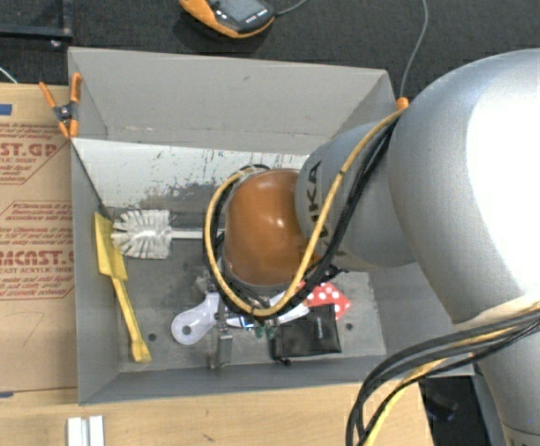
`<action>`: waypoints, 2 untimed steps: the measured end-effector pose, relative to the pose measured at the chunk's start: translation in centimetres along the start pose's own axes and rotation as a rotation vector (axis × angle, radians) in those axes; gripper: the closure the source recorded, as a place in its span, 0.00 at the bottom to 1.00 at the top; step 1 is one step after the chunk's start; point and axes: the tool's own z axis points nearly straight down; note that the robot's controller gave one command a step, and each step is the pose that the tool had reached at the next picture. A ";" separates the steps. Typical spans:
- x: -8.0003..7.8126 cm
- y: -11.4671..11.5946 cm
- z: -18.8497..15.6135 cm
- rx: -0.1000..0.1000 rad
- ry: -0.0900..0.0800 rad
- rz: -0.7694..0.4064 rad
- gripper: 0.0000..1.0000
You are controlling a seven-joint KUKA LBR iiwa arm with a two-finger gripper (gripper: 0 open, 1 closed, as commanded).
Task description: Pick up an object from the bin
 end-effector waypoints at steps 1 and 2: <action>-0.1 0.9 -3.5 -0.006 -0.013 0.043 0.00; 0.0 0.1 0.1 -0.002 0.000 0.000 0.00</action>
Offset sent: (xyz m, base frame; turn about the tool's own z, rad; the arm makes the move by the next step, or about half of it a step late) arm 0.0000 0.0000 0.0000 0.0000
